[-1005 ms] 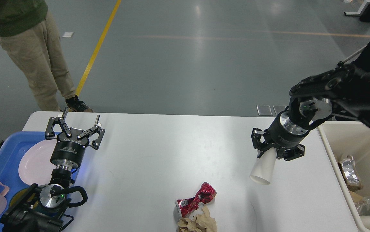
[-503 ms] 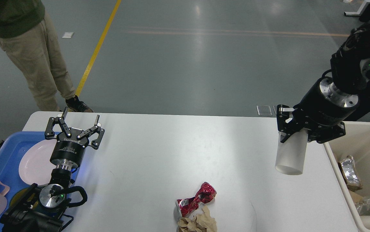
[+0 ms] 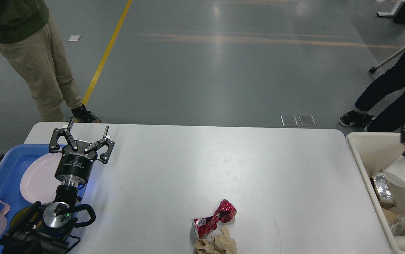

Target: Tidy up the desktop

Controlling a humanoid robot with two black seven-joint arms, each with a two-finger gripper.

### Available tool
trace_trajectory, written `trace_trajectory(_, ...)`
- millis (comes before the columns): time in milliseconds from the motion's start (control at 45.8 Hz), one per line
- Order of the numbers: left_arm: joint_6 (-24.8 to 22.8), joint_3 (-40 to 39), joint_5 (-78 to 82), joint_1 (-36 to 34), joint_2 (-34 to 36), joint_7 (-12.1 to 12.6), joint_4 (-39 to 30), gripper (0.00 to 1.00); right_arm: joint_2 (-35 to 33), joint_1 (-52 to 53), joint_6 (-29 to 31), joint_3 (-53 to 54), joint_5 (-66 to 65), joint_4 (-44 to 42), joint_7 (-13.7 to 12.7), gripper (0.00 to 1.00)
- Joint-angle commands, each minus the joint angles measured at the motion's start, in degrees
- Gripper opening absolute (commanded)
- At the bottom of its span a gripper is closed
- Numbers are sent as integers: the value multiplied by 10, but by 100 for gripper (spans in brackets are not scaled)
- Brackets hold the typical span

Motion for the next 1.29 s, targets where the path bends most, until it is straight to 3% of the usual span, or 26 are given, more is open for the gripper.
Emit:
trace_trajectory(0, 1, 0, 0, 0, 0, 0, 0, 96, -40, -148, -44, 54, -4, -109, 0, 0)
trace_trajectory(240, 0, 0, 0, 0, 0, 0, 0, 96, -23, -430, -106, 192, -2, -325, -3, 0)
trace_trajectory(459, 1, 0, 0, 0, 0, 0, 0, 96, 77, -653, -216, 261, 0, -526, -7, 0)
trace_trajectory(634, 1, 0, 0, 0, 0, 0, 0, 96, 151, -781, -257, 264, 5, -657, -7, 0)
trace_trajectory(809, 0, 0, 0, -1, 0, 0, 1, 96, 175, -820, -291, 273, 5, -675, -7, 0)
trace_trajectory(1158, 0, 0, 0, -1, 0, 0, 0, 96, 198, -839, -294, 274, 5, -675, -7, 0)
trace_trajectory(1180, 0, 0, 0, -1, 0, 0, 0, 96, 198, -839, -294, 274, 5, -675, -7, 5)
trace_trajectory(1202, 0, 0, 0, 0, 0, 0, 0, 96, 198, -839, -294, 274, 5, -675, -7, 16)
trace_trajectory(1268, 0, 0, 0, -1, 0, 0, 0, 96, 196, -839, -294, 273, 5, -674, -6, 60)
